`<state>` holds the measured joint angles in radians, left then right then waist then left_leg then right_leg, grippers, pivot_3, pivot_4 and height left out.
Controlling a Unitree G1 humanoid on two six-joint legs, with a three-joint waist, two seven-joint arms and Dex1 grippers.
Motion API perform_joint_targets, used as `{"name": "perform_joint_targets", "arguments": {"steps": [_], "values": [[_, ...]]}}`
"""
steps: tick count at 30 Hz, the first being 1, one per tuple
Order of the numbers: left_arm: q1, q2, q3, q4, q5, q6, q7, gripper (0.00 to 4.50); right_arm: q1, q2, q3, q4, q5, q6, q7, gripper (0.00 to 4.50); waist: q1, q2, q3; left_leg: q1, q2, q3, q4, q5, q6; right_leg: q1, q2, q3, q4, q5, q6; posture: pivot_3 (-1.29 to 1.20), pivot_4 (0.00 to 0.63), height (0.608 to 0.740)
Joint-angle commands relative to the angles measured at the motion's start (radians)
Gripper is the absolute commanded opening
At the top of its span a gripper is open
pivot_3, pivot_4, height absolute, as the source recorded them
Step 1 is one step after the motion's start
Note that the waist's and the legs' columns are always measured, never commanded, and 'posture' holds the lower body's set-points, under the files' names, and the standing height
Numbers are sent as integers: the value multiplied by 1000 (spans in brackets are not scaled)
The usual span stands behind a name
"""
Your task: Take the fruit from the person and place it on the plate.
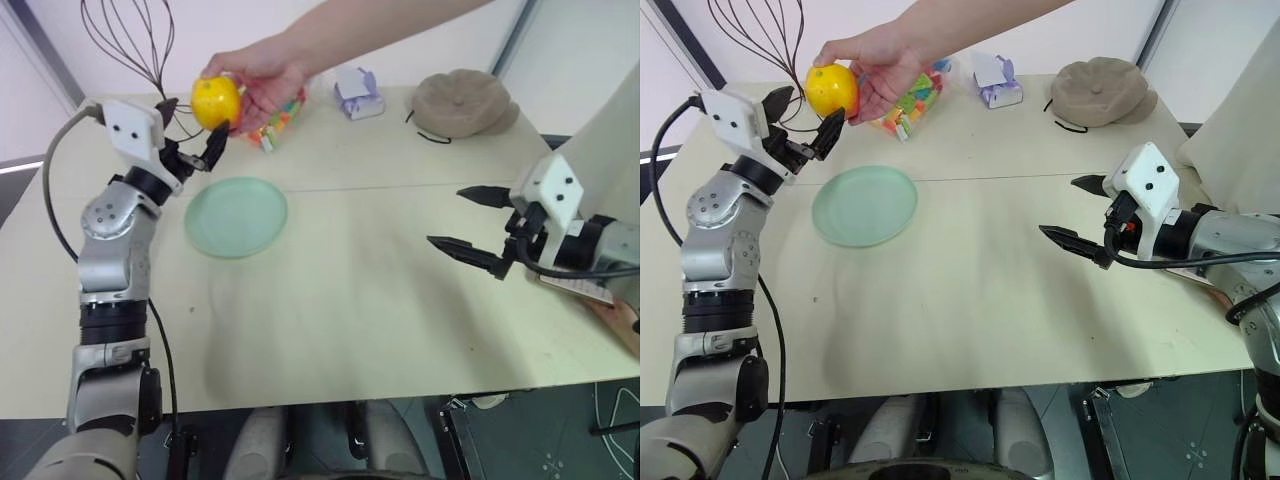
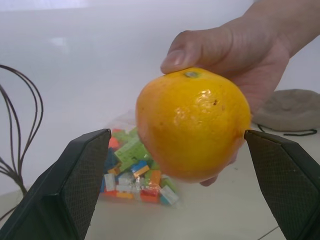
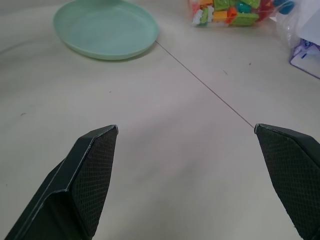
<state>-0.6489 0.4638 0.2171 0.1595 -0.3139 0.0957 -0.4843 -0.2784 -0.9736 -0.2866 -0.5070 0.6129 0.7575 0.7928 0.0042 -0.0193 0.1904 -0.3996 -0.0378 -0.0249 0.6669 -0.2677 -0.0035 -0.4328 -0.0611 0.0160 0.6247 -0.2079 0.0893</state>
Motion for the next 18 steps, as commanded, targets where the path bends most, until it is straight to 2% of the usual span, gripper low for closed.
{"name": "perform_joint_targets", "arguments": {"steps": [1, 18], "values": [[-34, -1, 6, 8, 3, -39, -5, 4500, 0, -6, -43, -34, 14, -4, -7, 4473, 4, 0, 0, 0, 0, 0, 0, 0, 0, 0, 0, 0, 0, 0, 0, 0, 150, 740], [-140, -79, 14, 190, -42, -83, -40, 4500, 15, -12, -52, -46, 8, -2, -18, 4473, 8, 0, 0, 0, 0, 0, 0, 0, 0, 1, 0, 0, 0, 0, 0, 0, 150, 740]]}}
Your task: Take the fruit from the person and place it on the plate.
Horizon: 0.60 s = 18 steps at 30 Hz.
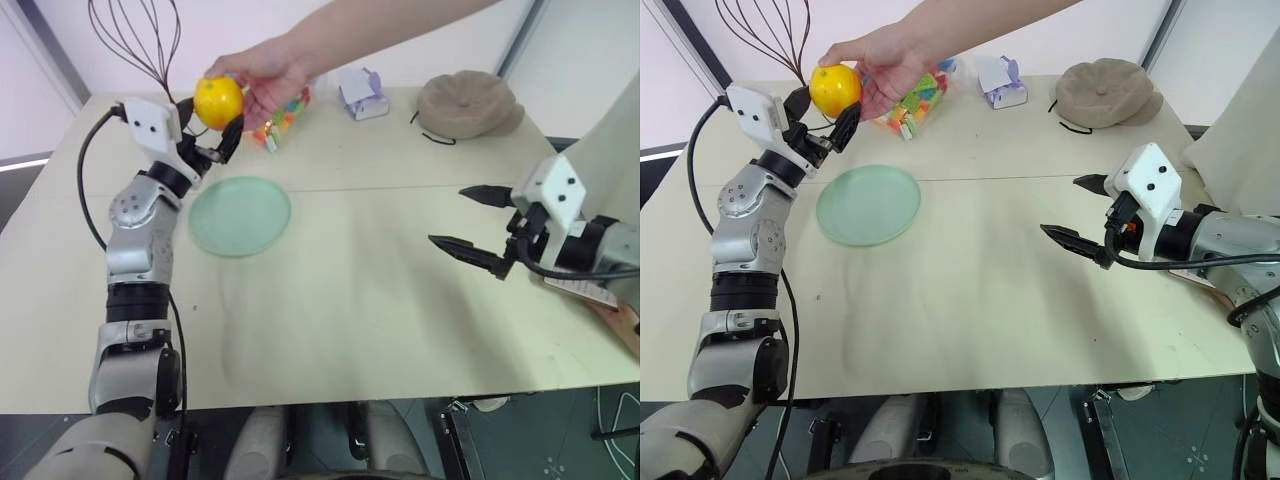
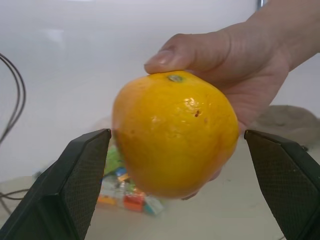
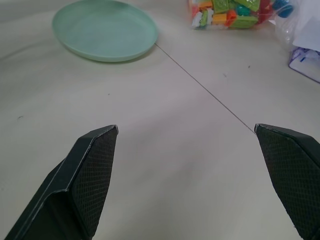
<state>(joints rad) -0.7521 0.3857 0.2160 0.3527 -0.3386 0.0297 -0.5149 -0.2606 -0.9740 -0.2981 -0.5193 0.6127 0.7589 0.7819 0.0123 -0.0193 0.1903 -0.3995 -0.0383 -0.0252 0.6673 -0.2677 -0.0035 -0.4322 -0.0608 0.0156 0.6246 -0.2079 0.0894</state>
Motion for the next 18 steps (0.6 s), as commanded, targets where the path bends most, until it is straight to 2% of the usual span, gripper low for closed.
{"name": "perform_joint_targets", "arguments": {"steps": [1, 13, 17, 18], "values": [[-41, -3, 17, 5, -19, -19, -10, 4500, -1, -11, -43, -36, 8, -3, -9, 4473, 1, 0, 0, 0, 0, 0, 0, 0, 0, 0, 0, 0, 0, 0, 0, 0, 150, 740], [-100, -21, 12, 116, -1, -86, -6, 4500, 5, -10, -50, -46, 9, -4, -23, 4473, 0, 0, 0, 0, 0, 0, 0, 0, 0, 0, 0, 0, 0, 0, 0, 0, 150, 740], [-105, -22, 12, 127, -1, -94, -10, 3340, 7, -8, -51, -50, 10, -4, -28, 4500, 0, 0, 0, 0, 0, 0, 0, 0, 0, 0, 0, 0, 0, 0, 0, 0, 150, 740], [-105, -22, 12, 127, -1, -94, -11, 3254, 8, -7, -52, -51, 10, -4, -30, 4500, 0, 0, 0, 0, 0, 0, 0, 0, 0, 0, 0, 0, 0, 0, 0, 0, 150, 740]]}}
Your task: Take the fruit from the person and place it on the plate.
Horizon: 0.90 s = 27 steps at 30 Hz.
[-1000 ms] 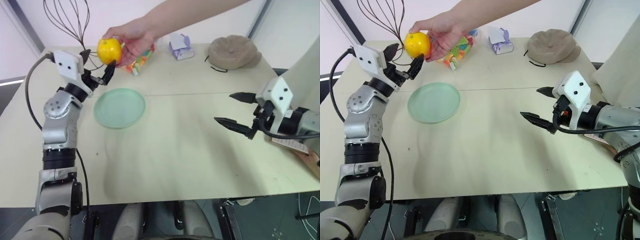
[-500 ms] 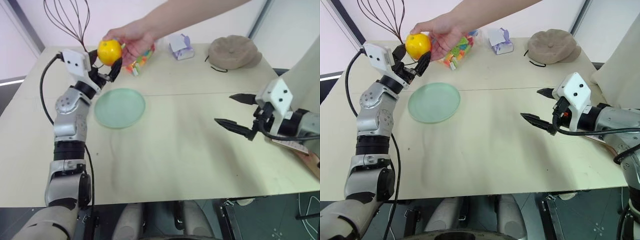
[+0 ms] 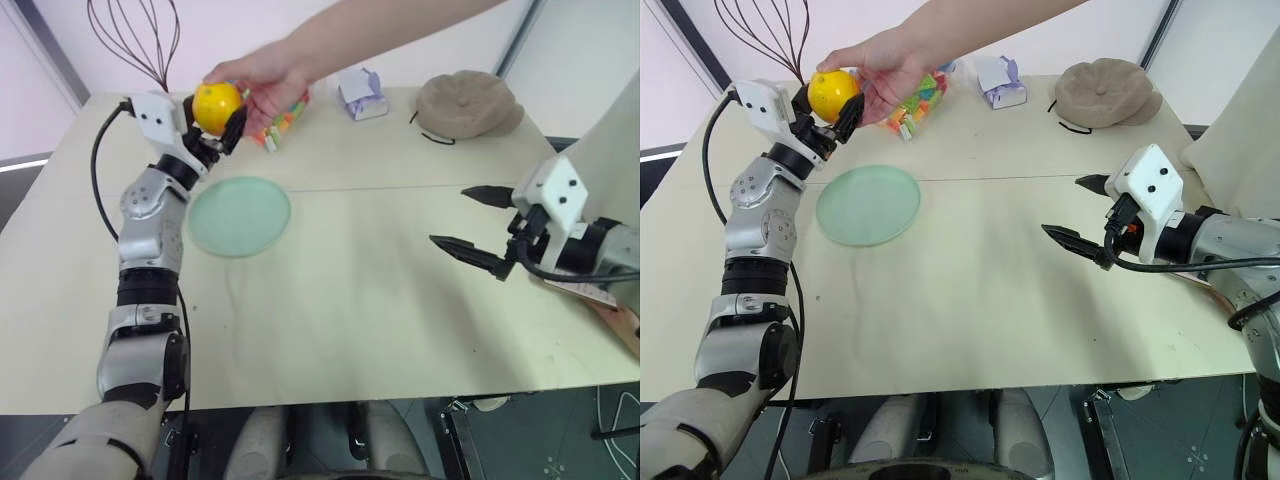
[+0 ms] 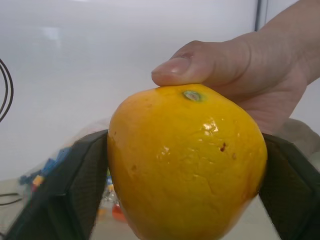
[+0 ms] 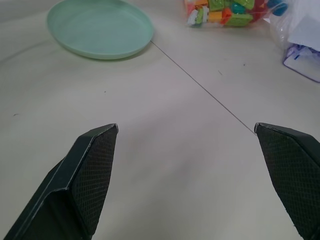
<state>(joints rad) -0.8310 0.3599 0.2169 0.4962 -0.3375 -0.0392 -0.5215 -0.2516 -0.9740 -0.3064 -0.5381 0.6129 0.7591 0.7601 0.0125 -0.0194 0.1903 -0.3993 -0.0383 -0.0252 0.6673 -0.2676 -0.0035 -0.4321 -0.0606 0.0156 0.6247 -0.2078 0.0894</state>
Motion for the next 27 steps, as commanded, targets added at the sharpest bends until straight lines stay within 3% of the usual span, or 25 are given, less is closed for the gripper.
{"name": "perform_joint_targets", "arguments": {"steps": [1, 8, 12, 22, 27], "values": [[-26, 4, 10, -16, -3, -24, -6, 3254, -1, -7, -44, -33, 9, -4, -9, 4500, 0, 0, 0, 0, 0, 0, 0, 0, 0, 0, 0, 0, 0, 0, 0, 0, 150, 740], [-16, 11, 5, -34, -5, -1, -17, 3254, 2, -6, -43, -35, 10, -4, -13, 4500, 0, 0, 0, 0, 0, 0, 0, 0, 0, 0, 0, 0, 0, 0, 0, 0, 150, 740], [29, 43, -21, -97, -5, 102, -53, 3254, 1, -2, -36, -37, 11, -5, -15, 4500, -1, 0, 0, 0, 0, 0, 0, 0, 0, 0, 0, 0, 0, 0, 0, 0, 150, 740], [279, 138, -77, -333, 10, 382, -89, 3254, 21, 7, -35, -56, 14, -3, -23, 4500, -1, 0, 0, 0, 0, 0, 0, 0, 0, 0, -2, 1, 0, 0, 0, 0, 150, 740], [348, 144, -80, -391, 12, 423, -90, 3254, 31, 8, -40, -63, 19, 1, -25, 4500, 1, 0, 0, 0, 0, -1, 0, 0, 0, 0, -2, 0, 0, 0, 0, 0, 150, 740]]}}
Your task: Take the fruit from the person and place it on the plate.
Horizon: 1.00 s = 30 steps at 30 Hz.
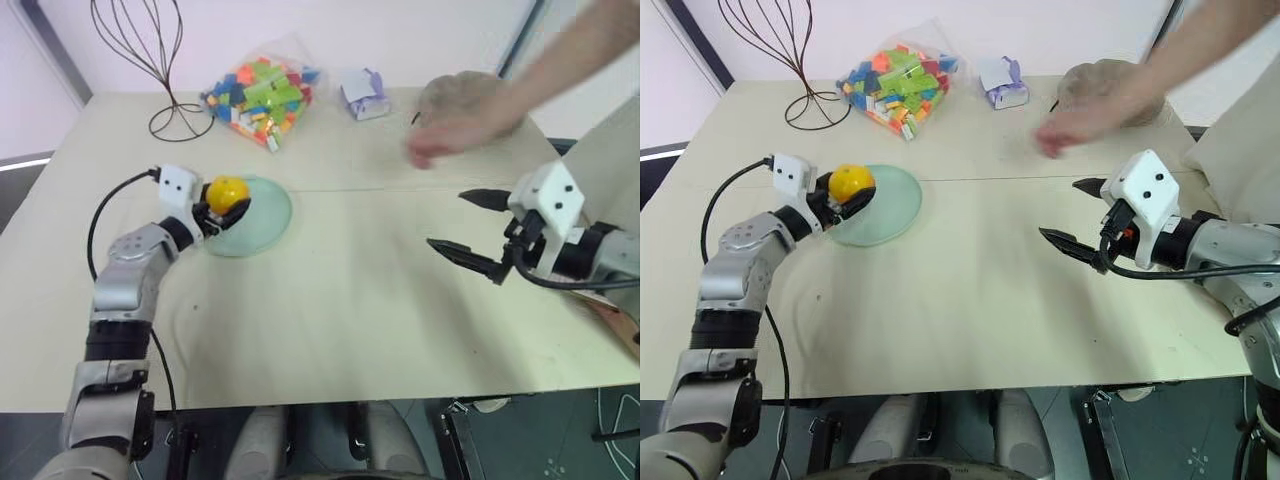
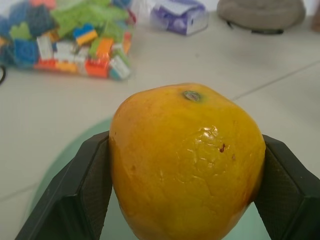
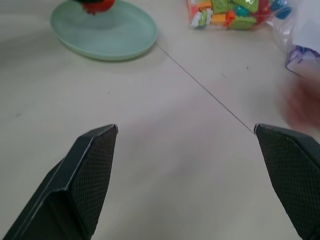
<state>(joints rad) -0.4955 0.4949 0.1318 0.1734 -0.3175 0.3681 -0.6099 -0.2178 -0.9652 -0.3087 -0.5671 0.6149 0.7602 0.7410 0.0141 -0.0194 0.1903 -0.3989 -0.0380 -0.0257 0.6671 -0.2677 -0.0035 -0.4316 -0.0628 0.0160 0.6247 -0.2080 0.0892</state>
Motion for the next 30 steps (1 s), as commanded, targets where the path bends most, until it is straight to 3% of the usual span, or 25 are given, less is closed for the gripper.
{"name": "perform_joint_targets", "arguments": {"steps": [1, 3, 5, 6, 13, 18, 24, 30], "values": [[22, 7, 3, -78, -7, 20, 0, 3254, -2, -1, -37, -34, 17, -1, -6, 4500, -1, 0, 0, 0, 0, 0, 0, 0, 0, 0, 0, 0, 0, 0, 0, 0, 150, 740], [33, 1, 3, -91, -9, 32, 4, 3254, -1, 0, -36, -35, 20, 0, -6, 4500, -1, 0, 0, 0, 0, 0, 0, 0, 0, 0, 0, 0, 0, 0, 0, 0, 150, 740], [38, -5, 3, -99, -8, 38, 8, 4316, -4, 1, -33, -36, 22, 2, -8, 4500, -1, 0, 0, 0, 0, 0, 0, 0, 0, 0, 0, 0, 0, 0, 0, 0, 150, 740], [40, -7, 3, -101, -7, 39, 9, 4467, -4, 1, -32, -36, 22, 2, -9, 4500, -1, 0, 0, 0, 0, 0, 0, 0, 0, 0, 0, 0, 0, 0, 0, 0, 150, 740], [54, -16, 26, -128, -27, 47, 13, 4467, -5, -3, -33, -36, 29, 3, -14, 4500, -1, 0, 0, 0, 0, 0, 0, 0, 0, 0, 0, 0, 0, 0, 0, 0, 150, 740], [78, -18, 74, -235, -118, 81, -6, 4467, -10, -2, -28, -32, 28, 1, -15, 4500, -1, 0, 0, 0, 0, 0, 0, 0, 0, 0, 0, 0, -1, 0, 0, 0, 150, 740], [123, 98, 138, -393, -180, 179, -24, 4467, -22, 2, -12, -26, 30, -5, -7, 4500, -5, 0, 0, 0, 1, 0, 0, 0, 0, 0, 1, 1, -1, 0, 0, 0, 150, 740], [201, 301, 227, -491, -265, 302, -131, 4467, -72, 29, 55, 1, 23, -24, 2, 4500, -5, 0, 0, 0, 1, 0, 0, 0, 0, 0, 1, 0, -2, -2, -4, 0, 150, 740]]}}
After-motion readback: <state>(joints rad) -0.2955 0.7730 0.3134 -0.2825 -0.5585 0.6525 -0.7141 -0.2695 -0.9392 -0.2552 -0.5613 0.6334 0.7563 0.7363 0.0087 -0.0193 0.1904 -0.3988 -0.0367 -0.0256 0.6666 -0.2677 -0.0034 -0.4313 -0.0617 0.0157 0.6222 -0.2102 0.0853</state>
